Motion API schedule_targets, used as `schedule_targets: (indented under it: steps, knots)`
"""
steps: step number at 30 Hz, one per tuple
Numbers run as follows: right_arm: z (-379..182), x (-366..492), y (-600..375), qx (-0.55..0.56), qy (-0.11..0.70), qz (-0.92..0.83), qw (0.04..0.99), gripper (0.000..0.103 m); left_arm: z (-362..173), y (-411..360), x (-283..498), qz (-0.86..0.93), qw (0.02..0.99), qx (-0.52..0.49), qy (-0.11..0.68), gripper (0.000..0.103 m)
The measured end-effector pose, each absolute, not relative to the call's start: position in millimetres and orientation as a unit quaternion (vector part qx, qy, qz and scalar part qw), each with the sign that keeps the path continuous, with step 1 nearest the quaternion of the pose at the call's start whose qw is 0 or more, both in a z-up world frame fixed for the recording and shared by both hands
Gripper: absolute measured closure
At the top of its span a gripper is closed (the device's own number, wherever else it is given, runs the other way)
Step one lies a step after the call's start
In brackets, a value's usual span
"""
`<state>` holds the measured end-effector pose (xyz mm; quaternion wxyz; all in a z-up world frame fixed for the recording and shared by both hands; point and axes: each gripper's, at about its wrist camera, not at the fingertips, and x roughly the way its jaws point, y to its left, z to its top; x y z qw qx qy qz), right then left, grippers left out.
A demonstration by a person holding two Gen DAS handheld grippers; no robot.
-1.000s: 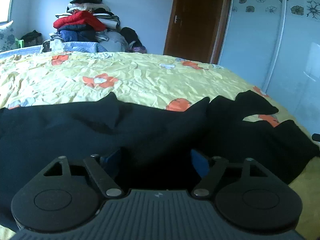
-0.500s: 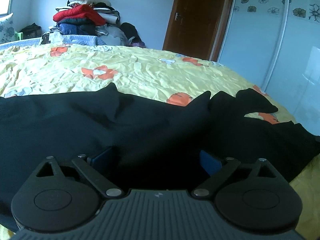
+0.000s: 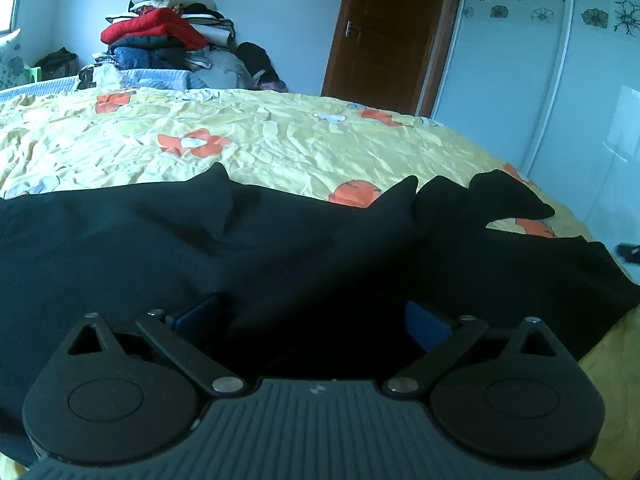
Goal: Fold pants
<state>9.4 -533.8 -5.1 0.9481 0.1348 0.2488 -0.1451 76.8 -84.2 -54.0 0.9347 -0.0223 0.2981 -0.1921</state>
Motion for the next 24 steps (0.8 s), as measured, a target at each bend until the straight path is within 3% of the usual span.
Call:
schedule_targets:
  steps: [2, 9, 11, 13, 17, 24]
  knots:
    - [-20.5, 27.5, -535.1, 0.147, 0.291, -0.122, 0.937, 0.077, -54.3, -83.5, 76.5, -0.193, 0.935, -0.024, 0.298, 0.002]
    - [-17.4, 38.0, -566.0, 0.130, 0.277, -0.227, 0.925, 0.075, -54.3, -82.7, 76.8, -0.196, 0.934, -0.028, 0.298, 0.001]
    - [-3.1, 39.0, -561.0, 0.131, 0.252, -0.243, 0.928, 0.073, -54.3, -82.7, 76.8, -0.197, 0.934, -0.028, 0.298, 0.001]
    - [7.5, 39.8, -561.6, 0.210, 0.212, -0.163, 0.940, 0.072, -54.4, -82.8, 77.0, -0.196, 0.934, -0.027, 0.299, 0.001]
    - [1.4, 71.6, -563.2, 0.334, 0.203, -0.090, 0.916, 0.040, -54.5, -82.9, 77.3, -0.196, 0.934, -0.027, 0.299, 0.001]
    - [-25.3, 116.8, -573.9, 0.432, 0.224, -0.112, 0.867, 0.039, -54.6, -83.1, 77.6, -0.198, 0.933, -0.030, 0.298, 0.001]
